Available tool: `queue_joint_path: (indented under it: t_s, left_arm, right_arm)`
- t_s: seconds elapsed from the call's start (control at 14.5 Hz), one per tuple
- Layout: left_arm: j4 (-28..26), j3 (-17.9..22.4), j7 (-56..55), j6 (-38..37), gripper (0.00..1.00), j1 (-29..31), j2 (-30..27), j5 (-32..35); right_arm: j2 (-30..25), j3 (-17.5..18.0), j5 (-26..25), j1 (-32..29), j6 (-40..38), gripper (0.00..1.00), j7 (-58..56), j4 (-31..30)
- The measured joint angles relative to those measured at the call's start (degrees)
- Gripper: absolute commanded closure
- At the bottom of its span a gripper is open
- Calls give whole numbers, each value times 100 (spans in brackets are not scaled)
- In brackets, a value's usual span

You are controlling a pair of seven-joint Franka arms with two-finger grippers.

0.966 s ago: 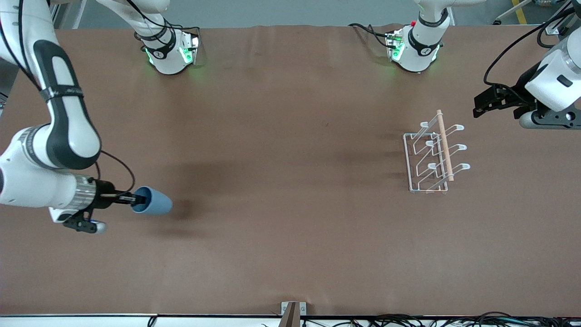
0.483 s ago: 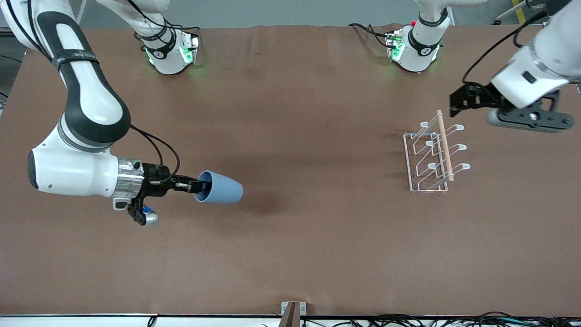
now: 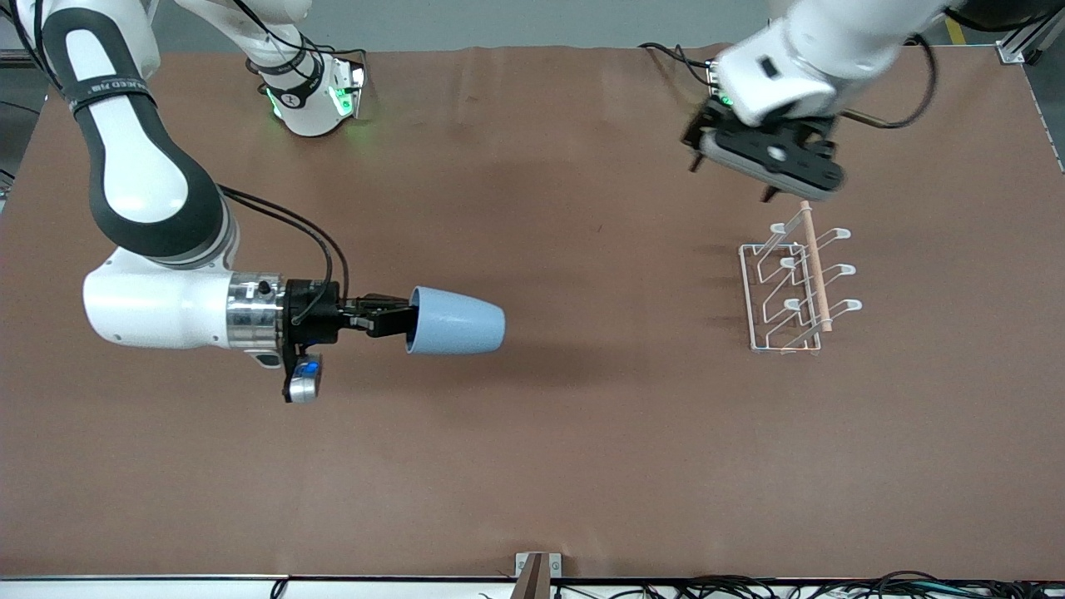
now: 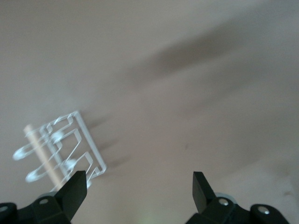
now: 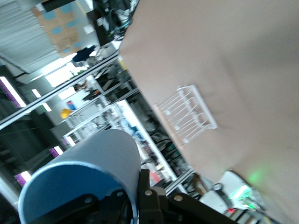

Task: Hang cup on cup holder
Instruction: 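Lift the blue cup with the right gripper while the left gripper approaches, then grasp the blue cup's base with the left gripper beside the right gripper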

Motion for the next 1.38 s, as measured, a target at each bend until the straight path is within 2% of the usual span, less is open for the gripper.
queue_joint_path:
  t_s: [0.14,0.28,0.48,0.97,1.24,1.38]
  left_arm:
    - [122,0,-33,386,0,-426,132,0]
    - [170,0,-21,634,0,-631,246,1]
    - [268,7,7,977,0,-901,393,67]
    - [481,9,137,1888,1,-1510,896,928]
    - [512,77,777,2133,2,-1511,1074,987]
    - [528,83,1202,2213,2,-1519,1202,978]
  right_arm:
    - [19,15,593,185,85,98,-30,-17]
    - [29,22,869,307,115,98,-36,-87]
    - [42,32,965,399,84,98,-36,-162]
    - [54,42,985,520,-295,100,-107,-398]
    - [81,2,985,511,-1203,100,-576,-465]
    - [126,-45,985,489,-1414,99,-761,-540]
